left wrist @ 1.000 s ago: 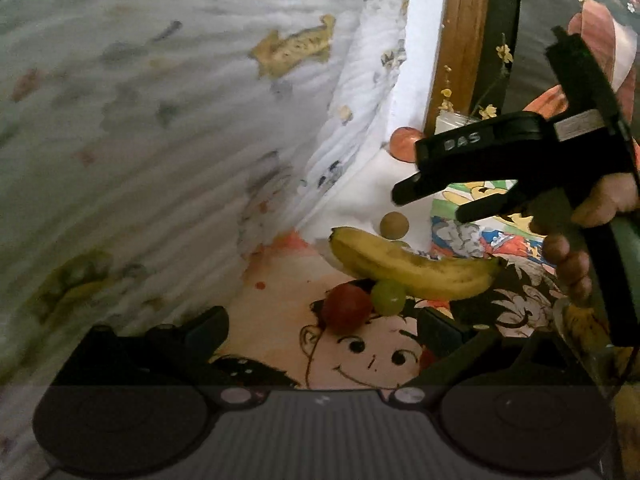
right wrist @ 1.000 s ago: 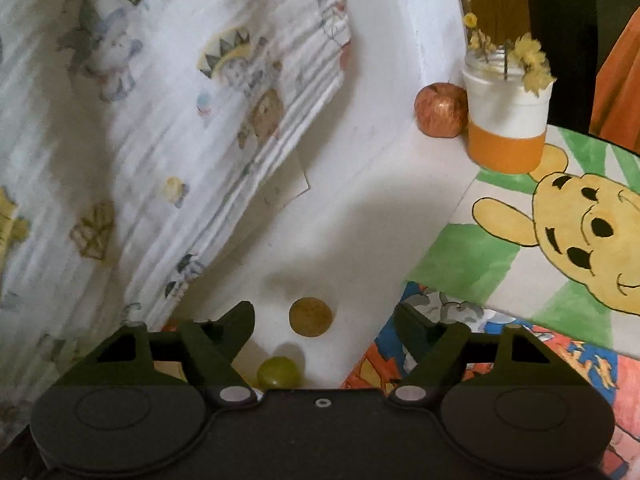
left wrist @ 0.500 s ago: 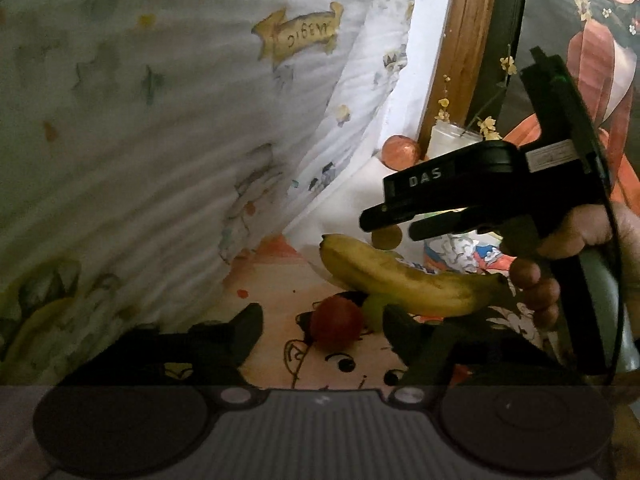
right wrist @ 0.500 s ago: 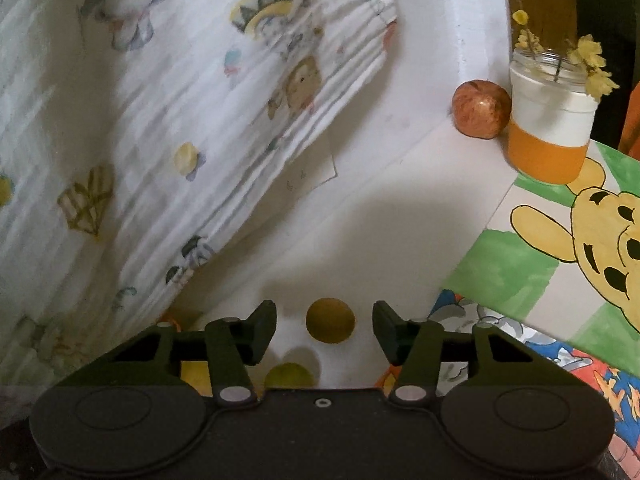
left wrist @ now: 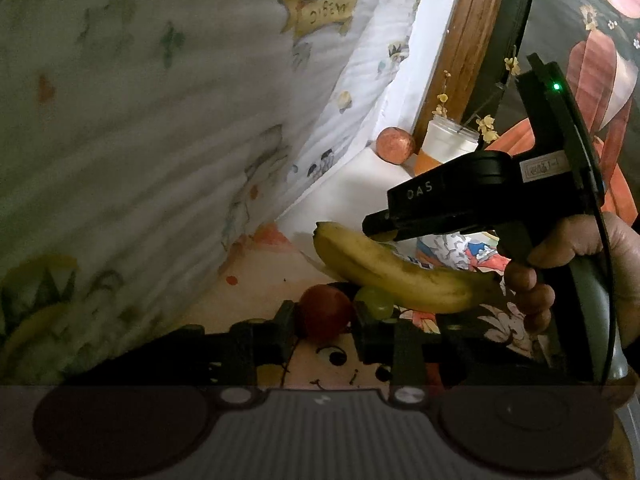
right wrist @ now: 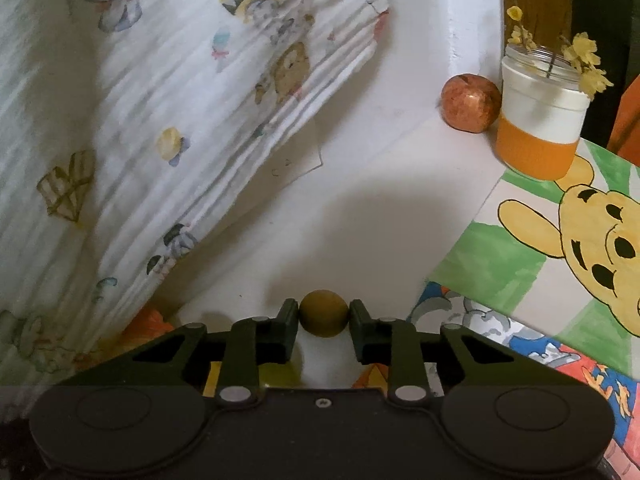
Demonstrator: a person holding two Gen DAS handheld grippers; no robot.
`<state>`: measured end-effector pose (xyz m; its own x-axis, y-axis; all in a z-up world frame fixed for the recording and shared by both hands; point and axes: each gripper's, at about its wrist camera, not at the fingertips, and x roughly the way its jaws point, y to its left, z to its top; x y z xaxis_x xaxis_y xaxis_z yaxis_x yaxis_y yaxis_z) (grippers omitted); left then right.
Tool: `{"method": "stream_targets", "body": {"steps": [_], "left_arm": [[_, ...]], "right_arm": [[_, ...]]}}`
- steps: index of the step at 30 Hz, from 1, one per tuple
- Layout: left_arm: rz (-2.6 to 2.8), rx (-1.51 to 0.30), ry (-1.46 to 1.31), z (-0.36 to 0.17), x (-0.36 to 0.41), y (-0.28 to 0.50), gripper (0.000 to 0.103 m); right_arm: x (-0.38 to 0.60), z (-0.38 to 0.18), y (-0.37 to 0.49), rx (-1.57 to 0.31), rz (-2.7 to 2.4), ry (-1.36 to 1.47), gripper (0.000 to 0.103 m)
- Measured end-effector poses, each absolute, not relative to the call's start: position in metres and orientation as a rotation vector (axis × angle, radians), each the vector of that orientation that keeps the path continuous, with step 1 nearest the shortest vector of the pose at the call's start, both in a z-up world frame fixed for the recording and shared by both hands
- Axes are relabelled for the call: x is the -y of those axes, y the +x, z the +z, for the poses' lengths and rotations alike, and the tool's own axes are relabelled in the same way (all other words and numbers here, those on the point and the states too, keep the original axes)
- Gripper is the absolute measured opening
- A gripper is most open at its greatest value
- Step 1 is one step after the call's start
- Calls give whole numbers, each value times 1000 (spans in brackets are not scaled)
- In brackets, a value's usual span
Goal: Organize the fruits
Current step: 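Grasp the small brown fruit with the right tool while the left tool grasps a red cherry tomato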
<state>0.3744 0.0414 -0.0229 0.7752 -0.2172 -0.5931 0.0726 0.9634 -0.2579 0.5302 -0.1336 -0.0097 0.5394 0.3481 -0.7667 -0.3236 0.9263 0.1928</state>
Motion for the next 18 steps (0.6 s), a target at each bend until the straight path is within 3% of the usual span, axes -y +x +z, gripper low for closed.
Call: {"method": "stream_targets", "body": {"steps": [18], "left_arm": [[-122, -671, -213, -5, -37, 349, 33]], "right_arm": [[165, 30, 475, -860, 411, 47, 30]]}}
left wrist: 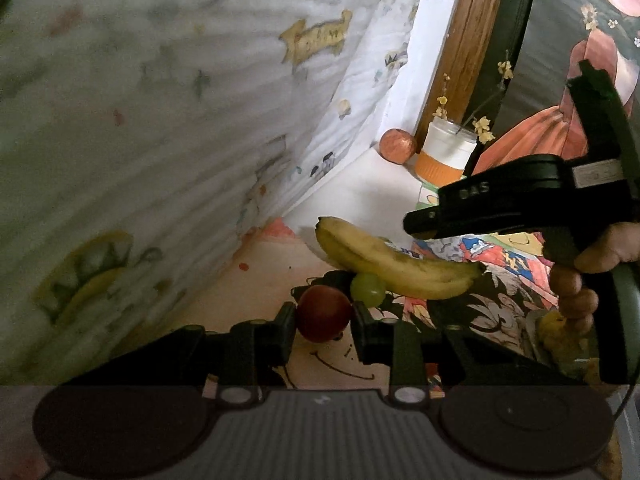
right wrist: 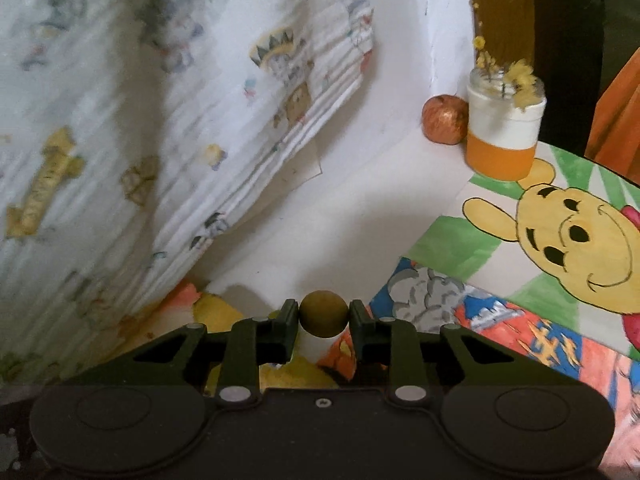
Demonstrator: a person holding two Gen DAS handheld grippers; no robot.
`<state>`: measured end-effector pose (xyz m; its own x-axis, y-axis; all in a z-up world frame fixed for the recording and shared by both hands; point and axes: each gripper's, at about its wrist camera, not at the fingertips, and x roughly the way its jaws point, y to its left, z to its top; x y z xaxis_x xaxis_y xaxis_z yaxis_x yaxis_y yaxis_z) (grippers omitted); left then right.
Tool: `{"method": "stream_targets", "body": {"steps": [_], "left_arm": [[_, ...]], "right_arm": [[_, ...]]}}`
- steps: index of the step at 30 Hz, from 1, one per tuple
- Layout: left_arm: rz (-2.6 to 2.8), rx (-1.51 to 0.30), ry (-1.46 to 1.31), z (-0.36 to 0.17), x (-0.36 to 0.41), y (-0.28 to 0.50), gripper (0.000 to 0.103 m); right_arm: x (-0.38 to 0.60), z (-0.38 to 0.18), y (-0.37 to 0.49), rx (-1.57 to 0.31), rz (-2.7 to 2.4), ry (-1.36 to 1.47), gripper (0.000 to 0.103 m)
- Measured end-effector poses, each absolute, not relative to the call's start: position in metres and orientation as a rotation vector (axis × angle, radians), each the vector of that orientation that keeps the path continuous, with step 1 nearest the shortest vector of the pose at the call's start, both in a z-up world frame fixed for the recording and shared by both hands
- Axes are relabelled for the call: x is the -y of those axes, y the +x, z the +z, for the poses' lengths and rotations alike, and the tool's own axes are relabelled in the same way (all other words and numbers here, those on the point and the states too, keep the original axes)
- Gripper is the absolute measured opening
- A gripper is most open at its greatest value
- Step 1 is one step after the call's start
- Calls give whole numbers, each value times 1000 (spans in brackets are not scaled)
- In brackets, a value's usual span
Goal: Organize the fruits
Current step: 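Grasp the small brown fruit with the right tool while the left tool grasps a red cherry tomato, then carry the brown fruit and tomato over the tray and open both tools to drop them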
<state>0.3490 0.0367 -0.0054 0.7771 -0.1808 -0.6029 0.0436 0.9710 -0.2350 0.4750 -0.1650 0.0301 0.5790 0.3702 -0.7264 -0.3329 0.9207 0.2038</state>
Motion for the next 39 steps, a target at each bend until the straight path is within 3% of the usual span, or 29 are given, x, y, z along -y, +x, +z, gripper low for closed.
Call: {"method": "stream_targets", "body": {"steps": [14, 39], "left_arm": [[-114, -622, -166, 44, -15, 291, 33], [-253, -620, -174, 51, 64, 203, 33]], "right_arm": [[207, 85, 384, -766, 458, 81, 30], [311, 76, 234, -662, 399, 54, 30]]}}
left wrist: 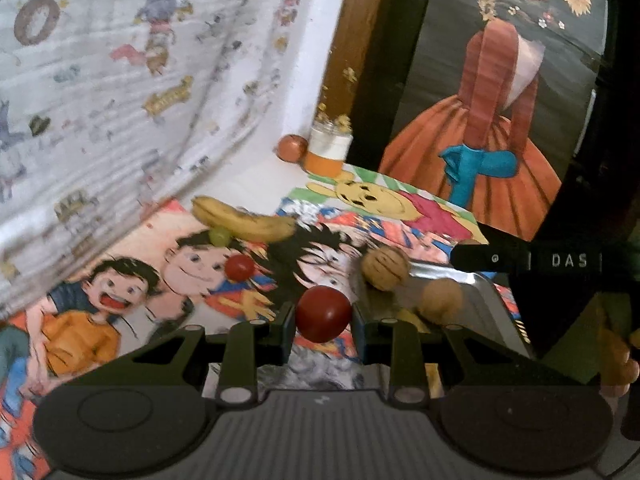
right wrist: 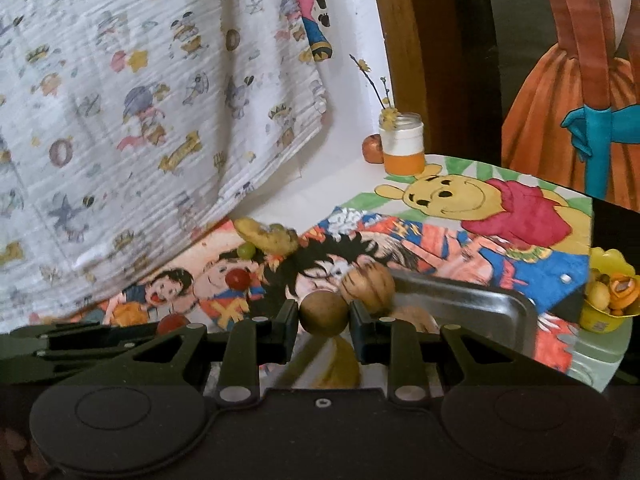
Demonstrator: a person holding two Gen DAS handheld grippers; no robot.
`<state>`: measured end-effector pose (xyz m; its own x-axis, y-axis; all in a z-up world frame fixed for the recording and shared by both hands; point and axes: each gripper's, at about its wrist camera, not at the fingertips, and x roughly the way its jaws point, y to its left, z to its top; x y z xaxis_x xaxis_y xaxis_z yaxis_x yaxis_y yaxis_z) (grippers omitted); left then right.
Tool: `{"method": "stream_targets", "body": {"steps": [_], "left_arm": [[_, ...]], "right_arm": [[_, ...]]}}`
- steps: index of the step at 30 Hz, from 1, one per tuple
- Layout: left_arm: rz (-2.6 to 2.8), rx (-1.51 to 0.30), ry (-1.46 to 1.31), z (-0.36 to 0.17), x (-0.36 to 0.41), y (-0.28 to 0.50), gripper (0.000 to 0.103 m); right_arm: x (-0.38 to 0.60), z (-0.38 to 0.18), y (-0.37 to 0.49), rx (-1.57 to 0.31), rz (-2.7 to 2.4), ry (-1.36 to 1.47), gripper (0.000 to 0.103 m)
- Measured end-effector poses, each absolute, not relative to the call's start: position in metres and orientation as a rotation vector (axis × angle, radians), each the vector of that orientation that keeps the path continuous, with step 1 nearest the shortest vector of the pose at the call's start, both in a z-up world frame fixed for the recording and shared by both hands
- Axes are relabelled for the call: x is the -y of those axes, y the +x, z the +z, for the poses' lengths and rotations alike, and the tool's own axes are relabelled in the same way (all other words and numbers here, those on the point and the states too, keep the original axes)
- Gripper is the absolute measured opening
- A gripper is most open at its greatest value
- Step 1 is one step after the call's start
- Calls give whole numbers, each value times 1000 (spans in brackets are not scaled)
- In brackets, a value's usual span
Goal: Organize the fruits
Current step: 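Carry the brown fruit and tomato over the tray and open both tools to drop them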
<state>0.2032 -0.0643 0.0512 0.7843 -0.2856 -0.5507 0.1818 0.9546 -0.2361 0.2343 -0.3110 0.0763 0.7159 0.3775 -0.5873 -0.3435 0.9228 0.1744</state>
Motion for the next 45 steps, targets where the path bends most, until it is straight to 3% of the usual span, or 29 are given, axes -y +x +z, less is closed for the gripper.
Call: {"method": "stream_targets", "body": {"steps": [20, 45], "left_arm": [[-375, -700, -114, 16, 116, 161, 33], [-383, -748, -41, 0, 136, 153, 33]], "right_arm": [[336, 22, 187, -720, 376, 32, 30], [340, 0, 177, -719, 338, 4, 31]]}}
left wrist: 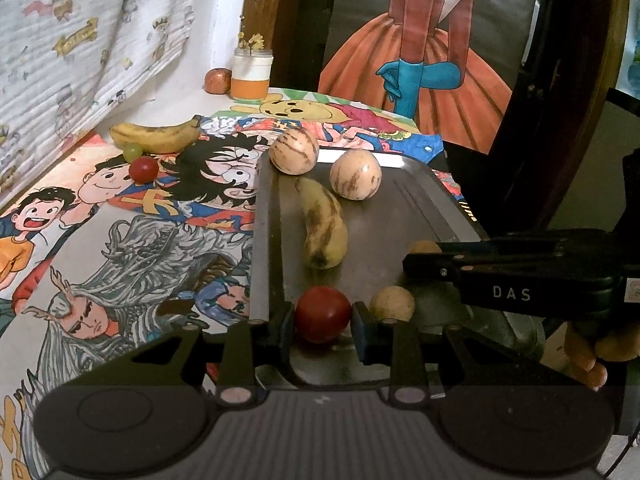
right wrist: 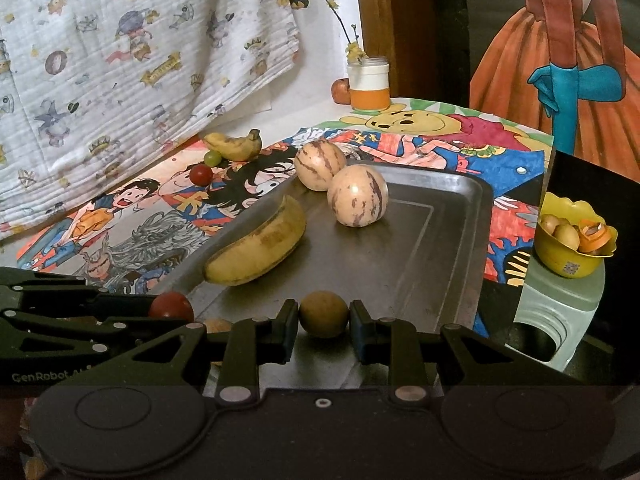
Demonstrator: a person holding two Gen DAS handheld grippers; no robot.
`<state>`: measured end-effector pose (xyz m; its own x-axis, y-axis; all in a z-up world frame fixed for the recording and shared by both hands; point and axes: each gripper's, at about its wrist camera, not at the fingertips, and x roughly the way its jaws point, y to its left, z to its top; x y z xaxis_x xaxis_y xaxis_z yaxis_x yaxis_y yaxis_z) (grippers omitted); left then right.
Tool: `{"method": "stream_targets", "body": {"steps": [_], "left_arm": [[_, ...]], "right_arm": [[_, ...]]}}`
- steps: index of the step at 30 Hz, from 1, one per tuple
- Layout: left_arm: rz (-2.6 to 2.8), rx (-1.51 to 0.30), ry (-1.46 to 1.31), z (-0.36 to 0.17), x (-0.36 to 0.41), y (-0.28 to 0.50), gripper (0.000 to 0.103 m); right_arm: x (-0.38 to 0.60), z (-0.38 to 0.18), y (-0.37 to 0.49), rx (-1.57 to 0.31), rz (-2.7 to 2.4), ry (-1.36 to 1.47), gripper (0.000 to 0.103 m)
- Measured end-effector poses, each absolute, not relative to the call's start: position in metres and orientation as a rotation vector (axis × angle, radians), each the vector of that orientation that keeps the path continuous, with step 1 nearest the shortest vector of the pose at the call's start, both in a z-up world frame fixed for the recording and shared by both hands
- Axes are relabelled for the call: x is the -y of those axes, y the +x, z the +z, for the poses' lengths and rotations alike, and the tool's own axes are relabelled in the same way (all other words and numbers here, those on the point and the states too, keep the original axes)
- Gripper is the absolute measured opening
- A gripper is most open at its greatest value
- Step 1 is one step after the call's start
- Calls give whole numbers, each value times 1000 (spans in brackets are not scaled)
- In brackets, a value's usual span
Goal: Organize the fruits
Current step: 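Carry the brown fruit and tomato over the tray and open both tools to drop them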
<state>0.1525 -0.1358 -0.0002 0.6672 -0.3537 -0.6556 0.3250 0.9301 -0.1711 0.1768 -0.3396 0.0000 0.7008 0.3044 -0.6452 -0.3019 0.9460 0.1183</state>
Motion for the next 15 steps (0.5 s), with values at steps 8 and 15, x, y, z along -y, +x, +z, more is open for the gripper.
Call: {"method": "stream_targets", "body": {"steps": [8, 15], "left_arm": [[-386, -743, -52, 1, 135, 151, 41], [-380, -708, -64, 10, 131, 142, 57]], "right_arm": [[342, 6, 170, -708, 324, 11, 38], [346, 16, 160, -683, 305, 18, 52]]}}
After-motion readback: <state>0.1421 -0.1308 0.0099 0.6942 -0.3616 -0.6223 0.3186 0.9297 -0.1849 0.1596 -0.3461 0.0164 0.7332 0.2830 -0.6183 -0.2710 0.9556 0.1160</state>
